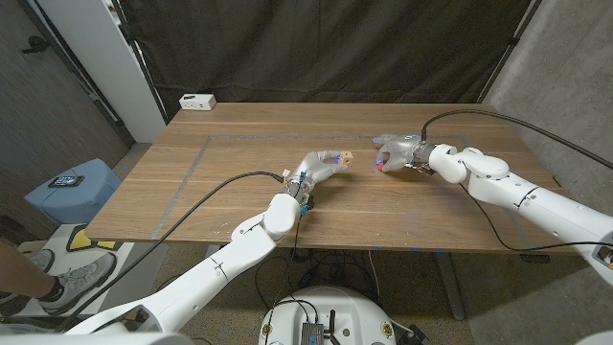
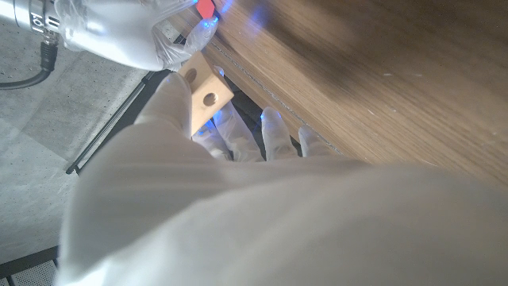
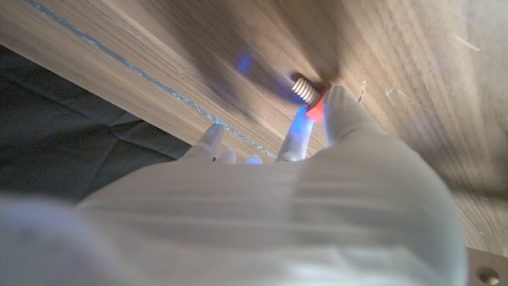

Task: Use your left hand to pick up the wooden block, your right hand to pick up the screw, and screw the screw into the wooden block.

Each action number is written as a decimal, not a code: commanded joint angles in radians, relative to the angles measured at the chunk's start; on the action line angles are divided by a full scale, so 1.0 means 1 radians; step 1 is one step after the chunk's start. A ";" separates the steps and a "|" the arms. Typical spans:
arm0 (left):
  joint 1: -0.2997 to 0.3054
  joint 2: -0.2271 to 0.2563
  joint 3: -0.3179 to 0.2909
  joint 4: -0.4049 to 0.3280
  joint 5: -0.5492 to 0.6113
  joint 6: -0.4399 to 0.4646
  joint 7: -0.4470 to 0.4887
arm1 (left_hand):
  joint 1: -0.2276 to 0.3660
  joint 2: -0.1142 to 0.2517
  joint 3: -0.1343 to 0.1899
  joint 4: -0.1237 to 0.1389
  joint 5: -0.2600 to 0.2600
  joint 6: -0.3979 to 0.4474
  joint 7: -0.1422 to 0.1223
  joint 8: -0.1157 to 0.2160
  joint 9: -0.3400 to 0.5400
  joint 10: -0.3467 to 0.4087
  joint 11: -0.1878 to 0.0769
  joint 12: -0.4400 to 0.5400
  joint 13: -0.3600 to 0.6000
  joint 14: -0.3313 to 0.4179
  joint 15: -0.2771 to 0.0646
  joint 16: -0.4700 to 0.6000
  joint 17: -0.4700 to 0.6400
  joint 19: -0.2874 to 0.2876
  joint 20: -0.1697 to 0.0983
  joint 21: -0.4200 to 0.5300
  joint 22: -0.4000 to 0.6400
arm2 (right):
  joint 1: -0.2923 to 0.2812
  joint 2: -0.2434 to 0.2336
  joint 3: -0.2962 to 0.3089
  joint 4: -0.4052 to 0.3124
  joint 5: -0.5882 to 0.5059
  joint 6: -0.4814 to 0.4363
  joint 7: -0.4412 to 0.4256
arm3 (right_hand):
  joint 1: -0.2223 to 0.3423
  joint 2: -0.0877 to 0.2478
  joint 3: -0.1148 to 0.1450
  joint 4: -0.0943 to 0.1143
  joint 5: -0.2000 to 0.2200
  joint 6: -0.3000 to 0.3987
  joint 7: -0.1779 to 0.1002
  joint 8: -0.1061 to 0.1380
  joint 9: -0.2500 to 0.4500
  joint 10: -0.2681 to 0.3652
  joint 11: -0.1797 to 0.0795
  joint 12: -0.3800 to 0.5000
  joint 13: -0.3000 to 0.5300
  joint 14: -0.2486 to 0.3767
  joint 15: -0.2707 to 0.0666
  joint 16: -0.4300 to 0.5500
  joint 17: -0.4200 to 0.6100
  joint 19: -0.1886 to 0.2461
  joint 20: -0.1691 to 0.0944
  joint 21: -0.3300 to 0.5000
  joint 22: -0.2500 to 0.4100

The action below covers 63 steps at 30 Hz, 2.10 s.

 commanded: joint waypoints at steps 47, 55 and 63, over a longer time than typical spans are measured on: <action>-0.037 -0.028 0.018 0.052 -0.001 -0.019 -0.015 | 0.000 0.017 -0.007 -0.001 -0.003 0.013 0.003 0.008 0.005 0.003 -0.002 -0.012 0.008 -0.003 -0.101 0.003 0.001 -0.003 -0.005 0.004 0.005 | -0.089 -0.020 0.112 -0.051 0.193 -0.036 -0.104 | 0.019 0.006 -0.022 0.009 0.006 0.073 0.015 0.071 0.039 0.062 -0.008 0.012 0.003 0.029 -0.035 0.005 0.008 0.031 -0.010 0.006 0.005; -0.033 -0.032 0.018 0.058 -0.003 -0.033 -0.009 | 0.000 0.018 -0.008 -0.002 -0.003 0.012 0.003 0.007 0.005 0.003 -0.002 -0.013 0.009 -0.002 -0.103 0.004 0.001 -0.003 -0.005 0.004 0.005 | -0.147 -0.040 0.164 -0.143 0.252 -0.103 -0.118 | 0.020 0.008 -0.024 0.010 0.006 0.068 0.015 0.075 0.043 0.065 -0.005 0.010 0.003 0.027 -0.032 0.003 0.009 0.029 -0.009 0.005 0.005; -0.030 -0.031 0.017 0.055 -0.005 -0.030 -0.010 | 0.000 0.019 -0.009 -0.002 -0.003 0.012 0.003 0.007 0.005 0.003 -0.002 -0.015 0.010 -0.001 -0.103 0.004 0.001 -0.003 -0.006 0.004 0.005 | -0.204 -0.047 0.215 -0.209 0.327 -0.149 -0.148 | 0.018 0.008 -0.027 0.011 0.005 0.068 0.018 0.080 0.048 0.069 -0.005 0.009 0.003 0.022 -0.029 0.000 0.009 0.026 -0.005 0.003 0.005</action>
